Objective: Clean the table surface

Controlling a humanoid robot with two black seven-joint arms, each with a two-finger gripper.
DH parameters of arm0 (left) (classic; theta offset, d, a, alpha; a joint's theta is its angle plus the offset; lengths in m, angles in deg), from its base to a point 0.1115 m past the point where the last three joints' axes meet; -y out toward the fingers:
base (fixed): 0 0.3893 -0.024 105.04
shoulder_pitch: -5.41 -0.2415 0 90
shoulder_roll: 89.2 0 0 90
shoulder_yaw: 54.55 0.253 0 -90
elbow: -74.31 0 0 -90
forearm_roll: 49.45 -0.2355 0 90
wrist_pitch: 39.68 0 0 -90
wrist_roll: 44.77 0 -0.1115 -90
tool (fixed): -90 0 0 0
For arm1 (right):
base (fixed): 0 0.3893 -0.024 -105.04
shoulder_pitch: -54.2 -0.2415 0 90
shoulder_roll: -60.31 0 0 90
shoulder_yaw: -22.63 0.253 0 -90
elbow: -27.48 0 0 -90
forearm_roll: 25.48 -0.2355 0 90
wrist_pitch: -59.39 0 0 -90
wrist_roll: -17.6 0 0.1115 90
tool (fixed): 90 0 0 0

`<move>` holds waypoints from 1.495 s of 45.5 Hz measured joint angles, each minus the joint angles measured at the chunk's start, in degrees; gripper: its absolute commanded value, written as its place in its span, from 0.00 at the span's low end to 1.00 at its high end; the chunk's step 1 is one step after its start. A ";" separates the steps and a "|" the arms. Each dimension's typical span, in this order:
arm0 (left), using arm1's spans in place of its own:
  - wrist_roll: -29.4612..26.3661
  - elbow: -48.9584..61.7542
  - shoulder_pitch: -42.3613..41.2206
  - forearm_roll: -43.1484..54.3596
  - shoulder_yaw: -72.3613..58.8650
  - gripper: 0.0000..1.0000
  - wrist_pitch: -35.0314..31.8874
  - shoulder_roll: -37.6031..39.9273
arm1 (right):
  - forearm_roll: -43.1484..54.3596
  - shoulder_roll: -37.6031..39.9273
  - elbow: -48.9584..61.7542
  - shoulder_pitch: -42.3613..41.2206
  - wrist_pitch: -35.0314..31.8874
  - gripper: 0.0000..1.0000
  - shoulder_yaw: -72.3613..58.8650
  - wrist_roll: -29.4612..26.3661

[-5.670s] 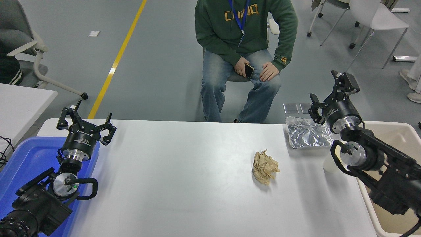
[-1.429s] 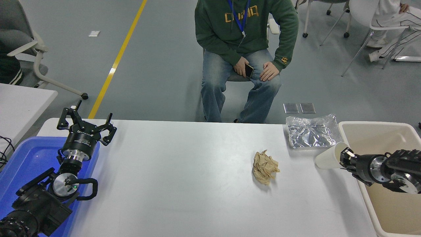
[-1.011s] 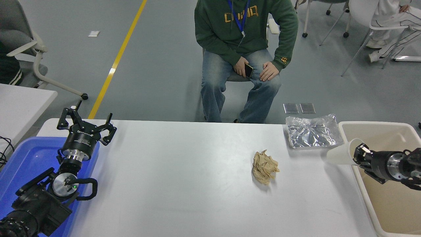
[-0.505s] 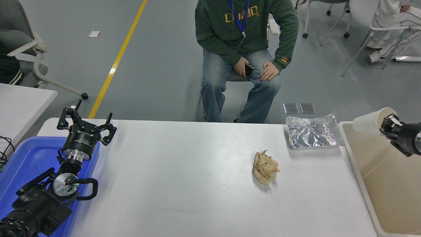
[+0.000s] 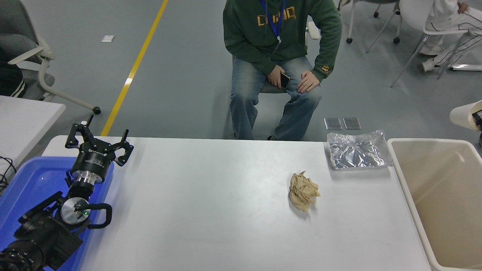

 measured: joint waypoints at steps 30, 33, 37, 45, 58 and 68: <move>0.01 0.00 0.00 0.02 0.00 1.00 0.04 0.03 | -0.38 -8.79 8.37 11.65 6.62 0.00 10.85 0.01; 0.01 0.00 0.00 0.01 0.00 1.00 0.04 0.03 | -0.41 -8.96 8.51 12.04 6.68 0.00 11.19 0.01; 0.01 0.00 0.00 0.01 0.00 1.00 0.04 0.03 | -0.43 -9.14 8.58 12.37 6.70 0.40 11.50 0.01; 0.01 0.00 0.00 0.01 0.00 1.00 0.01 0.03 | -0.67 -9.30 8.73 12.55 6.84 1.00 12.17 -0.06; 0.01 0.00 0.00 0.01 0.00 1.00 0.00 0.03 | -0.92 -9.41 8.75 12.32 6.49 1.00 12.86 -0.08; 0.01 0.00 0.00 0.01 0.00 1.00 0.00 0.01 | -0.98 -9.43 8.34 12.10 6.38 1.00 13.01 -0.08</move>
